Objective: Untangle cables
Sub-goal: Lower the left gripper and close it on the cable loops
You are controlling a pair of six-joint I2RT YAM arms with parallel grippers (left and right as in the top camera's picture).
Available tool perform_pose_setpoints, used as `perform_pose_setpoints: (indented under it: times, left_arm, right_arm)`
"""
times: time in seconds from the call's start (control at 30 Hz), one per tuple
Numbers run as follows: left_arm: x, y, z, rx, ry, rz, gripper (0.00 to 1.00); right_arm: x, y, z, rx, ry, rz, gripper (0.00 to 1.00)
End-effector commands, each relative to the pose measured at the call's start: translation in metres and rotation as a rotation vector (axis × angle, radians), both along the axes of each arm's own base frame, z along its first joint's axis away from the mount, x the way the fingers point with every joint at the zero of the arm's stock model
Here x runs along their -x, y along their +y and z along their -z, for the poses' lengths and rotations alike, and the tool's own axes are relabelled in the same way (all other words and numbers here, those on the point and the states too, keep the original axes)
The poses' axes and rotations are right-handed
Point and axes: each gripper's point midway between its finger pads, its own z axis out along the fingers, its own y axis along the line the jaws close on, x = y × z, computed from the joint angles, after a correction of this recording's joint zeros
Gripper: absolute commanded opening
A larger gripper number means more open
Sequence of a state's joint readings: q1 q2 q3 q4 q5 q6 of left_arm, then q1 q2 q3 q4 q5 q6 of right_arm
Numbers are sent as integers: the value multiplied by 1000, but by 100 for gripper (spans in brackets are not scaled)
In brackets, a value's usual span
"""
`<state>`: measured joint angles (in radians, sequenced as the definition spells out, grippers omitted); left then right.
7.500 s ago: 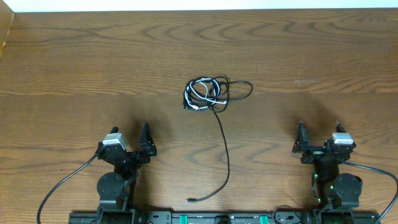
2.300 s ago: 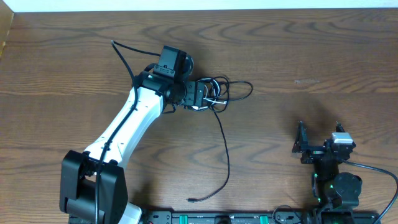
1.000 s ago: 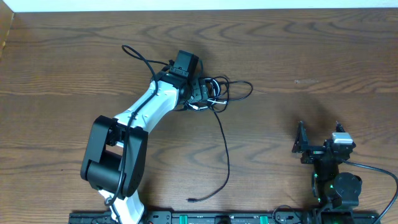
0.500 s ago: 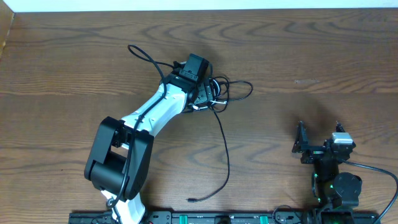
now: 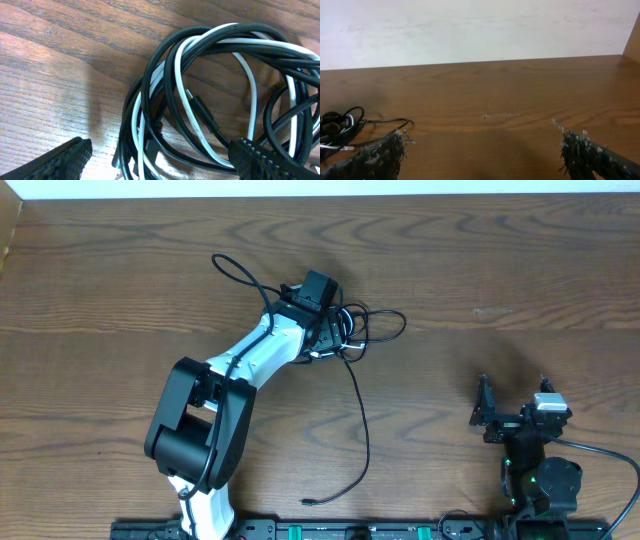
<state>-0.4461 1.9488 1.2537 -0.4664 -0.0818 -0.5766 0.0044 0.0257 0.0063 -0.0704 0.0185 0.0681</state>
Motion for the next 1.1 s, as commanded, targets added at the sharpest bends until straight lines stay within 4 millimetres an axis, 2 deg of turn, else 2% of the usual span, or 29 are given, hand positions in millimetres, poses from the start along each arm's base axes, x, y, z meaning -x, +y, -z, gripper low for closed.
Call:
perform_pose_setpoints:
  times: [0.0, 0.2, 0.37, 0.53, 0.67, 0.83, 1.07]
  left_arm:
    - [-6, 2, -1, -13, -13, -13, 92]
    - [-4, 3, 2, -16, -7, -13, 88]
    - [-4, 3, 2, -17, -6, -13, 69]
    - [-3, 4, 5, -21, 2, -13, 67]
    - [-1, 4, 12, -27, 16, -13, 57]
    - [0, 5, 15, -31, 24, -13, 54]
    - [0, 5, 15, -31, 24, -13, 30]
  right_arm:
    - [0, 0, 1, -9, 1, 1, 99]
    - [0, 0, 1, -9, 1, 1, 99]
    - [0, 0, 1, -9, 1, 1, 99]
    - [0, 0, 1, -9, 1, 1, 99]
    - [0, 0, 1, -9, 1, 1, 99]
    - [0, 0, 1, -9, 1, 1, 99]
    - [0, 0, 1, -9, 1, 1, 99]
